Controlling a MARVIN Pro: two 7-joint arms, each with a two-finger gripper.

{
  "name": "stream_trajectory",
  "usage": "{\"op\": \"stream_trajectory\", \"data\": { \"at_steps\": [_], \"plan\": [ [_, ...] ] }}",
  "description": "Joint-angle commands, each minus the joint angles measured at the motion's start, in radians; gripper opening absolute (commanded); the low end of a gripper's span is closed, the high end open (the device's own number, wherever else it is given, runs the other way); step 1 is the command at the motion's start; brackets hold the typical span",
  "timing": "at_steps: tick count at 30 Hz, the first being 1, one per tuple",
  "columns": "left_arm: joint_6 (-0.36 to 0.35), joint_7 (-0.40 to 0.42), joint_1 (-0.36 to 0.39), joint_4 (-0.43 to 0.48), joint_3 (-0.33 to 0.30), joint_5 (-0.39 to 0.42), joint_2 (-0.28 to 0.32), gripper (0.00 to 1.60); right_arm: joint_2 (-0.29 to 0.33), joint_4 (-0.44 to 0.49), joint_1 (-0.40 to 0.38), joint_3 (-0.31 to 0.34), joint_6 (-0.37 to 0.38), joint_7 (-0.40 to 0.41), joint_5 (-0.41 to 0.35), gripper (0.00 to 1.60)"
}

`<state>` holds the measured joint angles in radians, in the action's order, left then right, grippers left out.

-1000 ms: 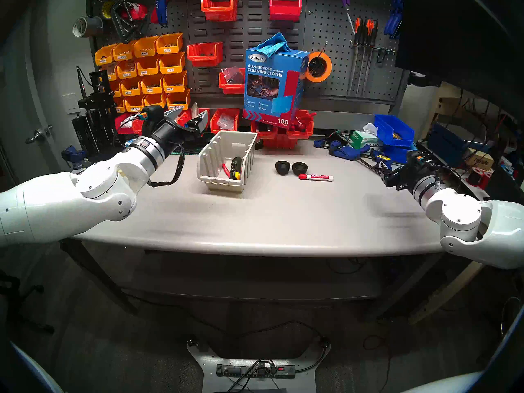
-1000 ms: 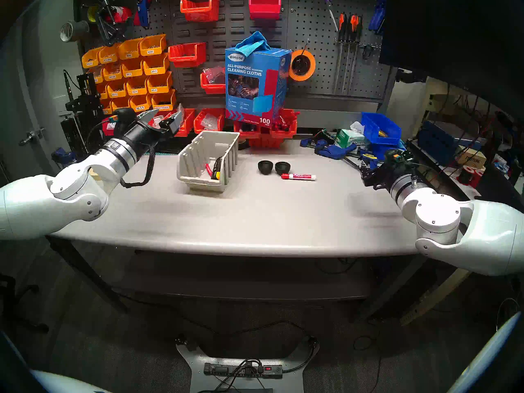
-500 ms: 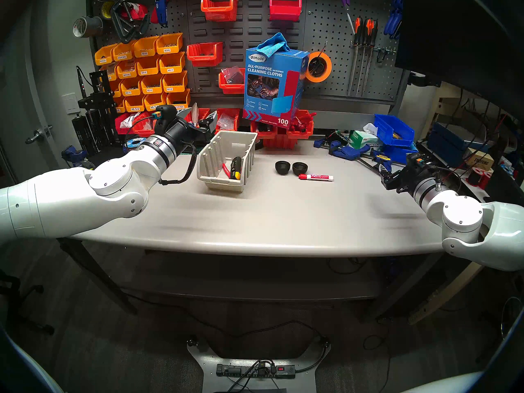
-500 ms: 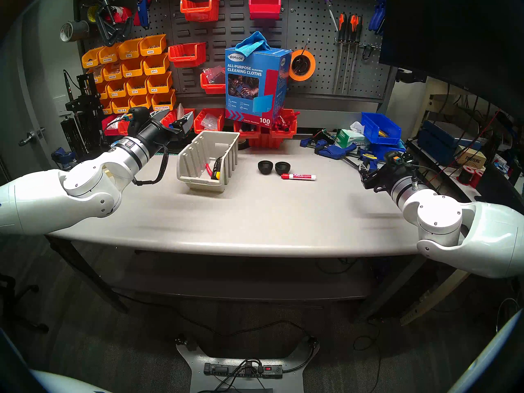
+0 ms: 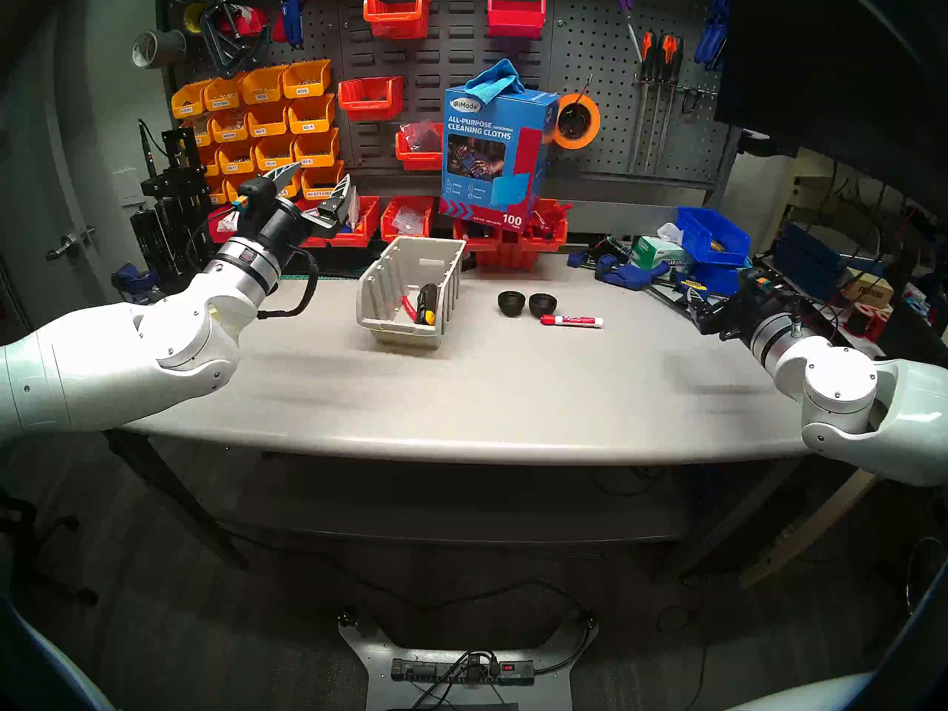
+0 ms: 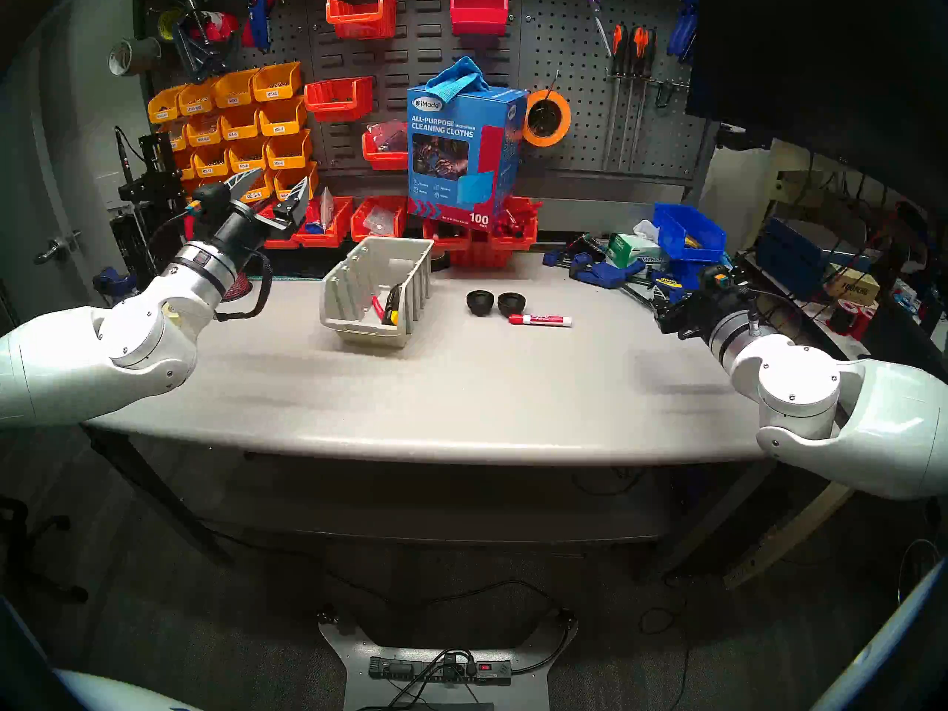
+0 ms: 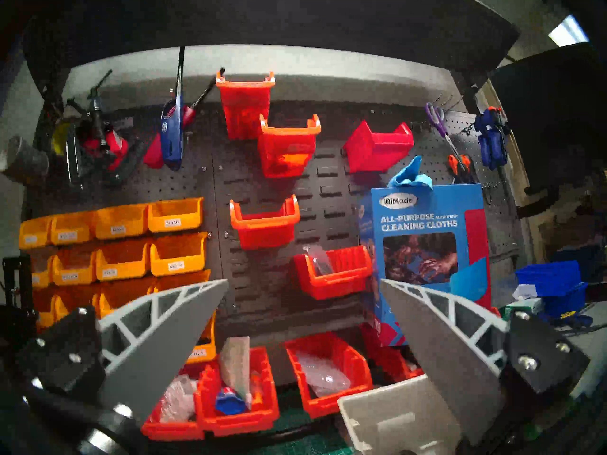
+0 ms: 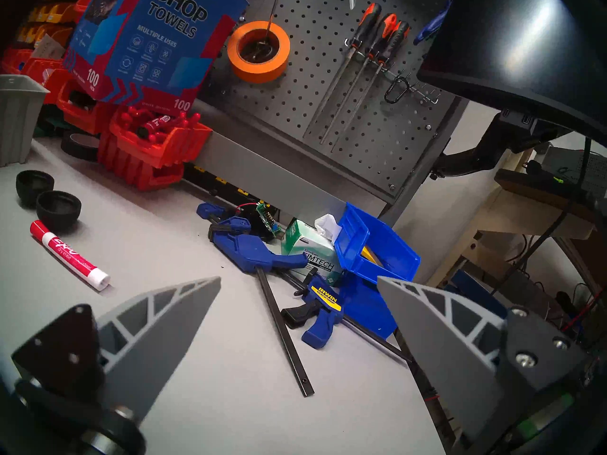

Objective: Take out tools from the storage box

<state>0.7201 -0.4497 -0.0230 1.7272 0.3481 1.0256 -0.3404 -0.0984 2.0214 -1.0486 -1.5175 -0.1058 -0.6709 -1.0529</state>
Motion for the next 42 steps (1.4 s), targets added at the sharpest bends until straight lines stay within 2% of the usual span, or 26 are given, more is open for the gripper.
{"op": "stream_trajectory", "data": {
  "at_steps": [1, 4, 7, 11, 13, 20, 21, 22, 23, 25, 27, 28, 30, 36, 42],
  "plan": [
    [0.050, 0.070, 0.030, -0.050, -0.003, -0.155, 0.008, 1.60, -0.002, -0.001, -0.048, -0.014, -0.001, -0.001, 0.007, 1.60],
    [0.042, 0.083, 0.039, -0.041, -0.010, -0.168, 0.012, 1.60, -0.002, 0.000, -0.061, -0.026, 0.000, 0.000, 0.007, 1.60],
    [-0.050, 0.085, 0.059, 0.034, -0.027, -0.044, 0.017, 1.60, -0.002, 0.001, -0.070, -0.035, -0.001, 0.001, 0.007, 1.60],
    [-0.096, 0.069, 0.073, 0.072, -0.047, 0.013, 0.002, 1.60, -0.003, 0.001, -0.067, -0.035, -0.003, -0.001, 0.006, 1.60],
    [-0.142, 0.063, 0.085, 0.092, -0.063, 0.056, -0.010, 1.60, -0.005, 0.001, -0.068, -0.038, -0.004, -0.001, 0.005, 1.60],
    [-0.287, 0.039, 0.125, 0.115, -0.115, 0.230, -0.070, 1.60, -0.006, 0.001, -0.069, -0.039, -0.004, -0.001, 0.004, 1.60],
    [-0.330, 0.039, 0.134, 0.120, -0.126, 0.264, -0.077, 1.60, -0.005, 0.001, -0.070, -0.040, -0.004, -0.001, 0.004, 1.60],
    [-0.329, 0.037, 0.137, 0.117, -0.128, 0.289, -0.085, 1.60, -0.005, 0.001, -0.071, -0.040, -0.004, 0.000, 0.004, 1.60],
    [-0.371, 0.036, 0.143, 0.120, -0.137, 0.320, -0.089, 1.60, -0.005, 0.001, -0.072, -0.041, -0.004, 0.000, 0.004, 1.60],
    [-0.402, 0.047, 0.155, 0.115, -0.137, 0.359, -0.098, 1.60, -0.005, 0.001, -0.076, -0.044, -0.003, 0.000, 0.004, 1.60],
    [-0.452, 0.090, 0.173, 0.105, -0.126, 0.352, -0.094, 1.60, -0.003, 0.002, -0.087, -0.053, -0.002, 0.002, 0.005, 1.60],
    [-0.462, 0.125, 0.175, 0.096, -0.119, 0.283, -0.085, 1.60, -0.003, 0.002, -0.093, -0.059, -0.001, 0.002, 0.006, 1.60],
    [-0.406, 0.157, 0.161, 0.084, -0.091, 0.125, -0.074, 1.60, -0.005, 0.002, -0.087, -0.055, -0.003, 0.001, 0.004, 1.60],
    [-0.367, 0.242, 0.165, 0.064, -0.057, 0.034, -0.054, 1.60, -0.008, 0.002, -0.083, -0.055, -0.004, 0.000, 0.002, 1.60],
    [-0.307, 0.302, 0.174, 0.007, -0.036, -0.116, -0.045, 1.60, -0.010, 0.003, -0.082, -0.056, -0.004, 0.000, 0.001, 1.60]
  ]
}}
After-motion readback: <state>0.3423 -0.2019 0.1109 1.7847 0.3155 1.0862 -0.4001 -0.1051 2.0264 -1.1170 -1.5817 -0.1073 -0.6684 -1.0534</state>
